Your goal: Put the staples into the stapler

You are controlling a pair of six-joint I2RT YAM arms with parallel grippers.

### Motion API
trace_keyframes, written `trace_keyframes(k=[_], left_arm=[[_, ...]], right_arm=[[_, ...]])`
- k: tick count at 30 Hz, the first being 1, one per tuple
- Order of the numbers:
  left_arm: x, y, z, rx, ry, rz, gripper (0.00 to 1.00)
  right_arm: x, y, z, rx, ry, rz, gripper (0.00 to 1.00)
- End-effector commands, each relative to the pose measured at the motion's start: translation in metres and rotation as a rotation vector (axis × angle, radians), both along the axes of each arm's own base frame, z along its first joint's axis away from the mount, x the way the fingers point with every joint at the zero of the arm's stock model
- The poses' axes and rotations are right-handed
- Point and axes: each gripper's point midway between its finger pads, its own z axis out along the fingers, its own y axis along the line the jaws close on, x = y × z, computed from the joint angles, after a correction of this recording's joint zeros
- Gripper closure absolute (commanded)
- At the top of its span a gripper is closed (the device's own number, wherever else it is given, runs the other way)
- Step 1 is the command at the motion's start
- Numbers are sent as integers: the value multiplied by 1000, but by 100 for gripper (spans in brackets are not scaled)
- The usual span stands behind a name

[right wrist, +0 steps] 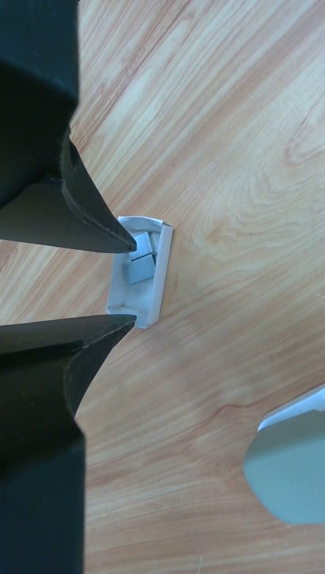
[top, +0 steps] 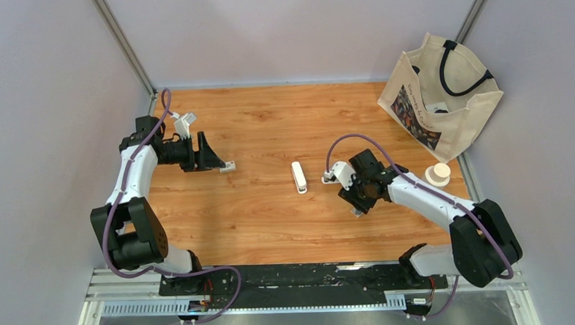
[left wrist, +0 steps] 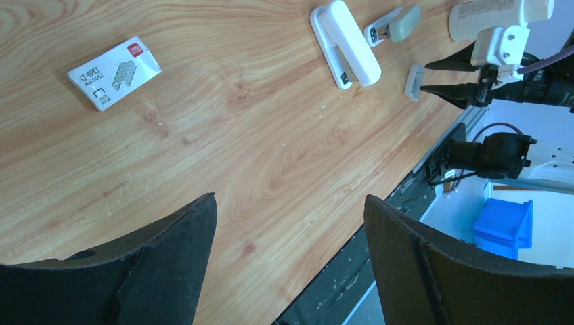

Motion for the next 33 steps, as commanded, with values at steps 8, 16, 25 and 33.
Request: trace_keyframes(k=[8, 16, 25, 33], left_arm=[[1, 1, 9, -5, -40, 7, 12], [2, 1, 9, -8, -39, 8, 12], [1, 1, 8, -10, -37, 11, 12], [2, 2, 9, -10, -42, 13, 12]], right_arm=[[0, 10, -1, 10, 20, 68, 58], [-3, 11, -6, -5, 46, 82, 57], [-5, 12, -10, -20, 59, 98, 55], [4, 9, -10, -45, 24, 67, 56]])
